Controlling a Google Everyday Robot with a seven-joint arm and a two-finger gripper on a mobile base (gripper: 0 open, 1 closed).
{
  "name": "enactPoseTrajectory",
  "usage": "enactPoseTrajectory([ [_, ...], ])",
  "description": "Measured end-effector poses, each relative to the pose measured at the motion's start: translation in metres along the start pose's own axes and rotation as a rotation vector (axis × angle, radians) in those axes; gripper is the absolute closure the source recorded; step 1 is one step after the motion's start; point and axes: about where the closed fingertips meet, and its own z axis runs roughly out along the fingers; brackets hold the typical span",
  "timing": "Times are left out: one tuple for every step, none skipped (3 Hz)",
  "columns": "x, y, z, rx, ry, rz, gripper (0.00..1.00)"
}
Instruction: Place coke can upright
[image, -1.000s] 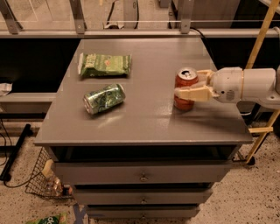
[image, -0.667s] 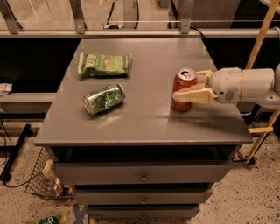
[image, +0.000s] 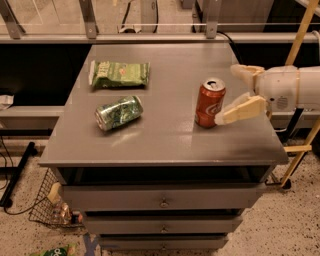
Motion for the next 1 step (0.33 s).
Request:
enactPoseTrajectory([
  [-0.0285, 0.0112, -0.0518, 0.108, 0.09, -0.06, 0.0],
])
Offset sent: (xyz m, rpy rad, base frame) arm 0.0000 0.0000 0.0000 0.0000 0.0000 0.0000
